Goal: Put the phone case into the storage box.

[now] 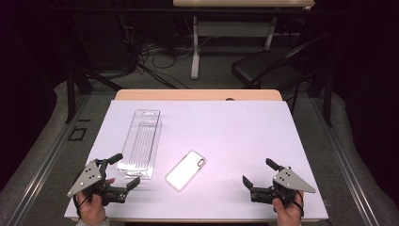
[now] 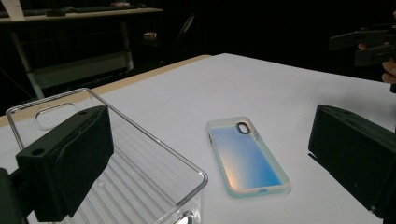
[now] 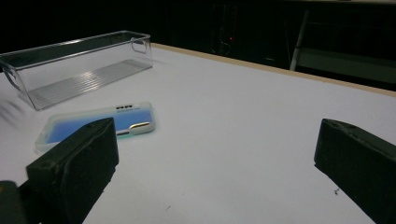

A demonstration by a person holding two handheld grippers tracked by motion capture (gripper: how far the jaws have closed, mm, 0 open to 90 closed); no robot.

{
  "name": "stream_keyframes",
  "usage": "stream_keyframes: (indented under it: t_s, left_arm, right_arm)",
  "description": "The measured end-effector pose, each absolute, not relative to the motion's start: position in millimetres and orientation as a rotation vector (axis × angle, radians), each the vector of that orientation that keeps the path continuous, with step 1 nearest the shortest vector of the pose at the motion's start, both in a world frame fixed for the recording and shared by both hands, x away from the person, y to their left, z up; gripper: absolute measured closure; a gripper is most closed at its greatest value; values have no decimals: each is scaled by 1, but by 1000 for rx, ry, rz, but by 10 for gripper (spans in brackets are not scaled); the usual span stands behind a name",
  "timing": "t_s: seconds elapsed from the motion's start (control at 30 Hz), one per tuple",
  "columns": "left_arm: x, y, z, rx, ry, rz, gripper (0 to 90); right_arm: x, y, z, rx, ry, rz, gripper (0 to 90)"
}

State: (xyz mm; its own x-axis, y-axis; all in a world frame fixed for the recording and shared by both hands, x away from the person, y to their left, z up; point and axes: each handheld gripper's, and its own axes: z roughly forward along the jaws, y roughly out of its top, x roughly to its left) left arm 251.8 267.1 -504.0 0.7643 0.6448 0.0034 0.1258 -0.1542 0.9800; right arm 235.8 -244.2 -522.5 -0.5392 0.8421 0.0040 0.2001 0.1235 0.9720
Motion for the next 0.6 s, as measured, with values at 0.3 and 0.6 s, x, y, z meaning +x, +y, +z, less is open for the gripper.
stream_keyframes:
  t_s: [0.3, 0.6]
  left_arm:
    - [250, 268, -505, 1704, 617, 504, 3]
    - [247, 271, -504, 1708, 633, 513, 3]
  right_arm:
    - [237, -239, -522, 989, 1883, 1446, 0]
    - [243, -233, -520, 997, 1928, 1439, 1]
